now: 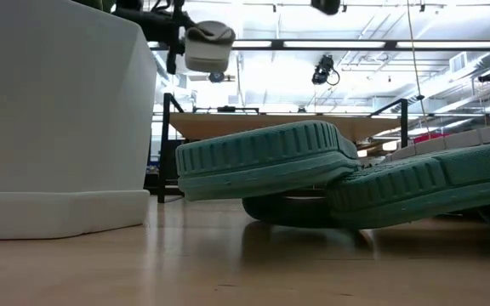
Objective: Pick and place slides into the shelf
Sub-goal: Put the right gray slides on the shelf
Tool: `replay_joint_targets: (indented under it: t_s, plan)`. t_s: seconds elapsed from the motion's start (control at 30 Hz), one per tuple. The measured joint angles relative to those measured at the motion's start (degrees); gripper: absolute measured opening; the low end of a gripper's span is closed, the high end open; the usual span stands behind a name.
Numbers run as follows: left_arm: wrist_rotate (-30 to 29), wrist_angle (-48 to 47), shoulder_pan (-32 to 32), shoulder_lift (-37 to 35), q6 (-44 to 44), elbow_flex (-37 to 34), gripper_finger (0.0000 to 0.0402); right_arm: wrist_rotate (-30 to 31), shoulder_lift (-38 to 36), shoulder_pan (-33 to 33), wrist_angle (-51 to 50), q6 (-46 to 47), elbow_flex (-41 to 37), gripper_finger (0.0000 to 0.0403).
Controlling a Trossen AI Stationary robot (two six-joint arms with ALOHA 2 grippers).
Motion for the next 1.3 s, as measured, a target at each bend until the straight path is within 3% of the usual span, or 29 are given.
replay_joint_targets:
  t_s: [0.2,0.6,0.97,1.3]
  plan:
    - [0.5,-0.7,1.4,2.6,0.3,0.0,0.0091,5.3,-2.7,-0.1,-1.8,-1.0,0.0,0.0244]
    - [3.0,-0.5,2.2,11.8,3.1,0.0,0.0090,6.5,0.2,2.3,-2.5,-0.9,0.0,0.0242]
    - [3.7,-0.8,6.0,12.1,5.8,0.0,0.0090,13.6,2.7,8.7,-2.6,-0.8,0.0,0.0242]
    - [4.6,-0.9,4.9,12.1,5.0,0.1,0.0089,16.0,2.9,8.7,-2.6,-0.7,0.0,0.0240]
